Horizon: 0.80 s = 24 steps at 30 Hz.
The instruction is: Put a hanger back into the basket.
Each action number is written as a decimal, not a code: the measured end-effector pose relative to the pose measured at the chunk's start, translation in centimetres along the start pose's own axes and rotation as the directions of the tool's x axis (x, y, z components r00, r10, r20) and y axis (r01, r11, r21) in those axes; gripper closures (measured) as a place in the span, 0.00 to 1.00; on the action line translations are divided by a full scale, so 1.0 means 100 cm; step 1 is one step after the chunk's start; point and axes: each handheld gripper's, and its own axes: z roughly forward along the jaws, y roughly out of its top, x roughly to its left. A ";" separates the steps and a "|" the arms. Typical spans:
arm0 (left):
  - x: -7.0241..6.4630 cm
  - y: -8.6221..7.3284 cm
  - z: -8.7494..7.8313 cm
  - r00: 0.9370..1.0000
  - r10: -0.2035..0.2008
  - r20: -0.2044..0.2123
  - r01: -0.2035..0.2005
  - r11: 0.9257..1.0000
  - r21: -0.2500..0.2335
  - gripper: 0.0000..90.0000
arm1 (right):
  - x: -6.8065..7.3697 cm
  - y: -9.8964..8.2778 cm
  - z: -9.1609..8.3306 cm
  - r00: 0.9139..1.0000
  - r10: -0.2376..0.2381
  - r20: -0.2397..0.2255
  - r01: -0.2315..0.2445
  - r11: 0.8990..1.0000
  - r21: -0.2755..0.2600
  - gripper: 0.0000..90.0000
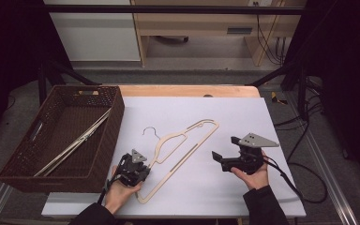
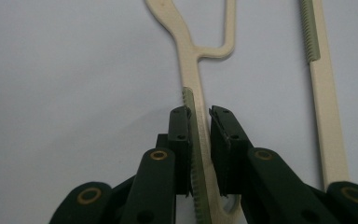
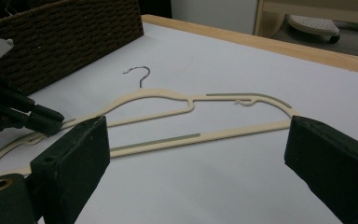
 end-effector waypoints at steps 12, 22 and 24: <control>0.001 0.008 -0.027 0.997 0.050 -0.057 -0.056 0.993 -0.107 0.88 | 0.020 0.016 0.038 0.998 -0.027 -0.058 0.028 0.999 0.020 0.10; -0.003 0.011 -0.036 0.994 0.074 -0.081 -0.085 0.987 -0.139 0.88 | 0.034 0.035 0.082 0.994 -0.022 -0.105 0.024 0.999 0.023 0.16; -0.003 0.012 -0.039 0.994 0.077 -0.084 -0.089 0.985 -0.149 0.88 | 0.037 0.039 0.091 0.994 -0.014 -0.107 0.016 1.000 0.022 0.17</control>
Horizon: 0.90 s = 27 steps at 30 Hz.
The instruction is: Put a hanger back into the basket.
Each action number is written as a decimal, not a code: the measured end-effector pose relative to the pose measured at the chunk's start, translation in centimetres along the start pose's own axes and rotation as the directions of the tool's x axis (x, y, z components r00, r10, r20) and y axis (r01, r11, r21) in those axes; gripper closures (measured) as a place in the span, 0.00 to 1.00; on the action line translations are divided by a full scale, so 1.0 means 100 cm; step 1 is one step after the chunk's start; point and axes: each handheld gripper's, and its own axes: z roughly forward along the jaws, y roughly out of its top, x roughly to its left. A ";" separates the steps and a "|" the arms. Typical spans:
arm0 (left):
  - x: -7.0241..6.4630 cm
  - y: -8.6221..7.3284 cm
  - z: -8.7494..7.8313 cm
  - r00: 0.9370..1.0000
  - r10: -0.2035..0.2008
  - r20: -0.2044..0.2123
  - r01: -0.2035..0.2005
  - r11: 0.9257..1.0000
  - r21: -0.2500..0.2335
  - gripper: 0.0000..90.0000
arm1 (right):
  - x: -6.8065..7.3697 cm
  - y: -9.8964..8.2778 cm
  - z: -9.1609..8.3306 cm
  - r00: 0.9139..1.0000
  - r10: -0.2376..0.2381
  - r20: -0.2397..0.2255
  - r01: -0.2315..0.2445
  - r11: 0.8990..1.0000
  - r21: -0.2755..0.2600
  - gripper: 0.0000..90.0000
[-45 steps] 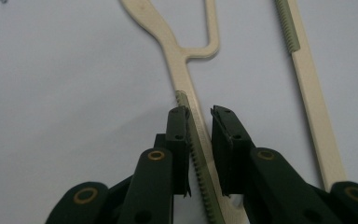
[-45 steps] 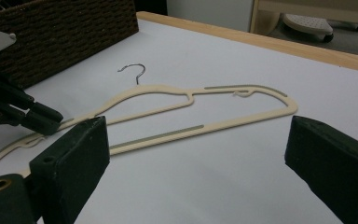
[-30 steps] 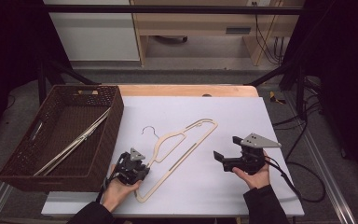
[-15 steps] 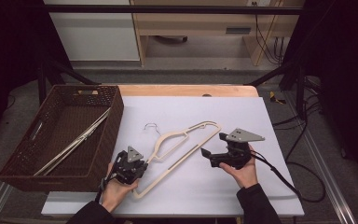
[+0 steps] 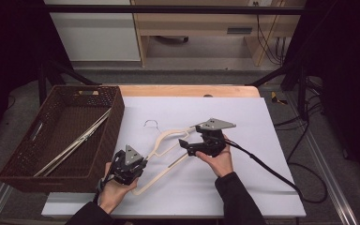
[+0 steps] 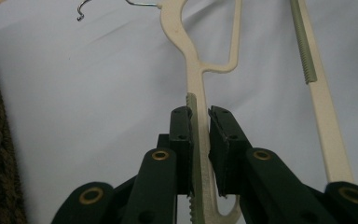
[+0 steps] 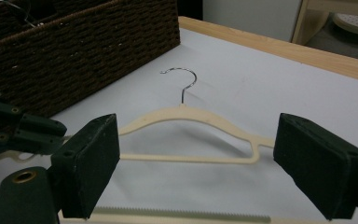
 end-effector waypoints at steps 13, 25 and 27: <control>-0.001 0.000 -0.001 1.000 -0.002 0.002 0.002 1.000 -0.006 0.88 | 0.006 0.020 0.051 1.000 -0.004 -0.018 0.005 0.999 0.047 0.22; -0.003 0.000 -0.002 1.000 0.009 0.008 -0.009 1.000 -0.002 0.88 | 0.009 0.021 0.092 1.000 -0.005 -0.001 0.005 0.993 0.118 0.31; -0.003 0.000 -0.002 1.000 0.007 0.010 -0.007 1.000 -0.007 0.88 | 0.009 0.020 0.098 1.000 -0.007 0.002 0.006 0.992 0.126 0.32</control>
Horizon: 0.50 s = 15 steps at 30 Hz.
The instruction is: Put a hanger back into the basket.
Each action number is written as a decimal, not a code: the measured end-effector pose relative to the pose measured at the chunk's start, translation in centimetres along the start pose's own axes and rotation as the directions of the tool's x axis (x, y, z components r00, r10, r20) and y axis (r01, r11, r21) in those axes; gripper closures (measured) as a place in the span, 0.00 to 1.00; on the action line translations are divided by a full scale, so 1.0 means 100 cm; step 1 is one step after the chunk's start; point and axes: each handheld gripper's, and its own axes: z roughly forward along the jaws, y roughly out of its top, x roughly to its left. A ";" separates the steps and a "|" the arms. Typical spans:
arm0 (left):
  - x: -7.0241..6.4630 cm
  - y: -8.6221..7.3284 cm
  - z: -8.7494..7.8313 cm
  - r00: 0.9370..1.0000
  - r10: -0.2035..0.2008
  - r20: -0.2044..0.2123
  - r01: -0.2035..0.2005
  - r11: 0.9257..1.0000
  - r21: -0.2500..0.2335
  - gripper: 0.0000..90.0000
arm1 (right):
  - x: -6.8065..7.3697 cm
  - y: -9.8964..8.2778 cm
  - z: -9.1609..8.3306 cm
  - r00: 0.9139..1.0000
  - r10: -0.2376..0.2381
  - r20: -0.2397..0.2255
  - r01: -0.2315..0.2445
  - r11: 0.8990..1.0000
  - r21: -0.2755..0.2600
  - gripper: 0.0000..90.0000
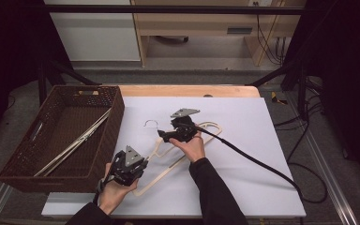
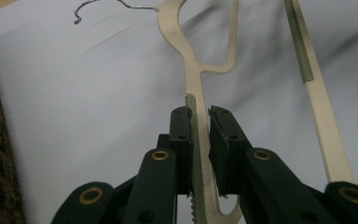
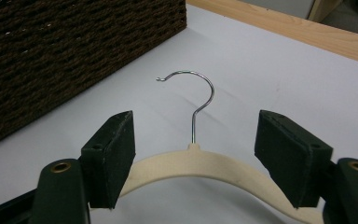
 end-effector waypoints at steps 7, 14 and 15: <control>-0.001 0.000 0.000 1.000 0.003 -0.001 -0.003 1.000 -0.003 0.88 | -0.001 0.000 0.011 1.000 0.011 0.007 -0.011 1.000 0.010 0.36; -0.006 0.000 0.000 1.000 0.010 0.007 -0.010 1.000 -0.002 0.88 | -0.001 -0.001 0.021 1.000 0.002 0.009 -0.002 1.000 0.028 0.44; -0.007 0.000 0.001 1.000 0.012 0.008 -0.012 1.000 0.002 0.88 | -0.001 -0.001 0.022 1.000 -0.006 0.008 0.006 1.000 0.030 0.46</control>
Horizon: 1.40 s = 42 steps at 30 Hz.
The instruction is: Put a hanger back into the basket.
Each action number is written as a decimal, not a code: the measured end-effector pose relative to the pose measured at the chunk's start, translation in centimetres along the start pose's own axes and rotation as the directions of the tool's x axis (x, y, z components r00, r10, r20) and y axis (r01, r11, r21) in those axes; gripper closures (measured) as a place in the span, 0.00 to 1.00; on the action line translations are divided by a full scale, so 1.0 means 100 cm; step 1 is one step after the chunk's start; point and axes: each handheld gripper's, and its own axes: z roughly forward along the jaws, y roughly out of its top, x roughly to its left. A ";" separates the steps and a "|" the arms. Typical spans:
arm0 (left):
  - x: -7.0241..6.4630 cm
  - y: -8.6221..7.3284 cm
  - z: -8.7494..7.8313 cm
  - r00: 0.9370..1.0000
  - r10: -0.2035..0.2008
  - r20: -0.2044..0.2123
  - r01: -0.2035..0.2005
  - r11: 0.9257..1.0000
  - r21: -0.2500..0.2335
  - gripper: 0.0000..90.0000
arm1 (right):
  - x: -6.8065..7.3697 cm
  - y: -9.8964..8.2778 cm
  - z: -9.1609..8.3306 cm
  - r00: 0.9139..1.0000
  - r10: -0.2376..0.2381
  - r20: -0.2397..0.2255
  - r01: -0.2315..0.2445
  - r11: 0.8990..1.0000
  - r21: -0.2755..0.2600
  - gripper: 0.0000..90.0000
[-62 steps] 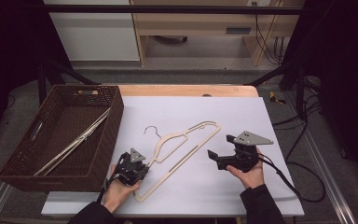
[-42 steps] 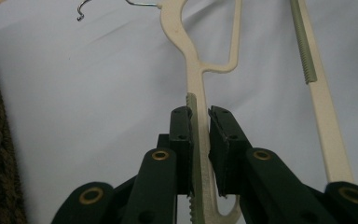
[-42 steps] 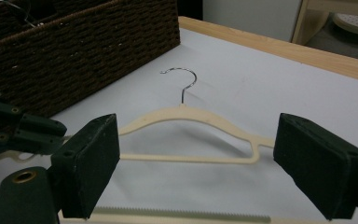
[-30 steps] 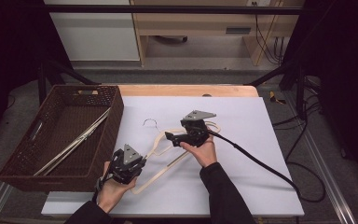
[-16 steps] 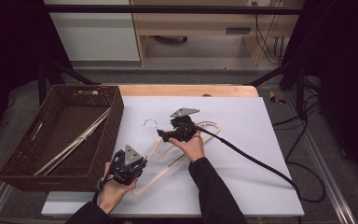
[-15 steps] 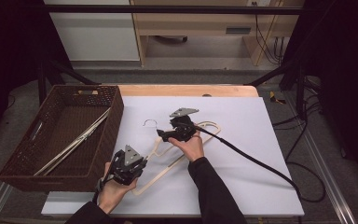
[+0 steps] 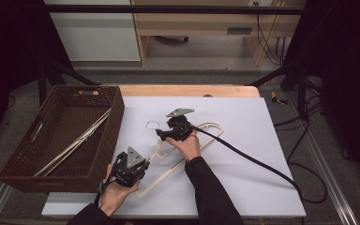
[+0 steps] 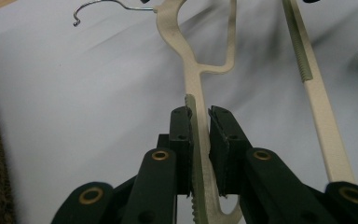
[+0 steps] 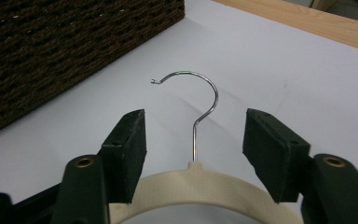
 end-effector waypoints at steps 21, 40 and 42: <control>-0.007 -0.004 0.003 1.000 0.022 0.008 -0.022 1.000 0.015 0.88 | -0.005 -0.013 0.022 1.000 0.022 0.003 -0.022 0.994 0.105 0.82; -0.013 -0.010 0.006 0.999 0.033 0.031 -0.034 0.999 0.022 0.88 | -0.001 -0.010 0.013 0.999 0.051 0.008 -0.052 0.989 0.140 0.99; -0.014 -0.011 0.007 0.999 0.033 0.037 -0.034 0.999 0.027 0.88 | 0.000 -0.009 0.010 0.999 0.041 0.007 -0.042 0.991 0.131 0.99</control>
